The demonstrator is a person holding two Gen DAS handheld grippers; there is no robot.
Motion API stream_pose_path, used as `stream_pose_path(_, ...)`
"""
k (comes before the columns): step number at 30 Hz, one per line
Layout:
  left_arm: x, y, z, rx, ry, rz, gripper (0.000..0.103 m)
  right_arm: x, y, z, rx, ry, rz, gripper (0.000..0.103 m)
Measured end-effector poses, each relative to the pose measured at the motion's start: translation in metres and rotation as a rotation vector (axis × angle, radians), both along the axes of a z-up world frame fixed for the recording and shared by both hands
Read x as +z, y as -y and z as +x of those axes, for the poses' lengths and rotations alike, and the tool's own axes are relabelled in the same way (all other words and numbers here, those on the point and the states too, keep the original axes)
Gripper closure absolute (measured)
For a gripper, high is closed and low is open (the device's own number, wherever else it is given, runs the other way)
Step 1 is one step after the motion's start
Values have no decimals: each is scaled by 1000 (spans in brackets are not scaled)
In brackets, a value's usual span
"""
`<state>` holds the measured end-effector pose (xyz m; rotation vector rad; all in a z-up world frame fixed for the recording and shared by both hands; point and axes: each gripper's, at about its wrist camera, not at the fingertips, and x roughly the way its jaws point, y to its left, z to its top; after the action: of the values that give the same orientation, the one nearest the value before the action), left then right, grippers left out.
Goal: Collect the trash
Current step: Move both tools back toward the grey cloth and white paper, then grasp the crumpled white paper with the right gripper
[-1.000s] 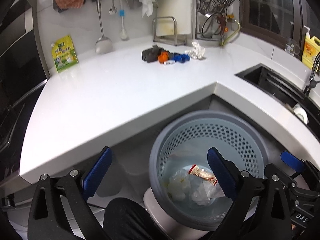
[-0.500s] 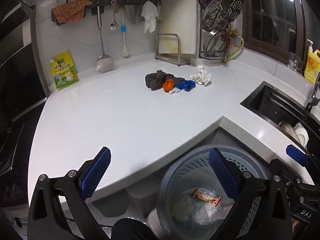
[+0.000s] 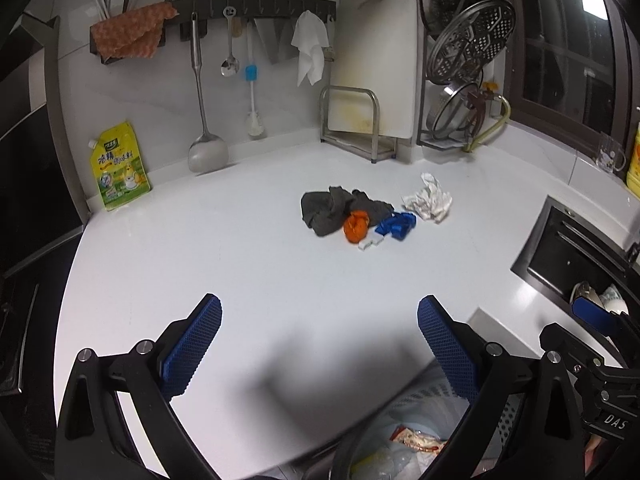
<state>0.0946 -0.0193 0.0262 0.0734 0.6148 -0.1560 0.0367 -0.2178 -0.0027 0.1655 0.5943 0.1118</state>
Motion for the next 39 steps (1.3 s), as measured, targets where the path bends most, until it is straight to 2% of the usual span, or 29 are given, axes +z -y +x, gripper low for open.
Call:
stream_pose_path(5, 2, 0, 26, 7, 2, 4, 6, 4, 1, 29, 16, -7, -6, 22)
stream_pose_path(11, -6, 0, 58, 16, -34, 4, 6, 4, 0, 64, 42, -33, 12, 22)
stream_pose_path(22, -16, -10, 110, 56, -62, 26, 6, 2, 21, 123, 8, -75, 8, 22)
stream_pose_path(39, -11, -4, 161, 61, -79, 8, 6, -6, 31, 193, 19, -127, 3, 22)
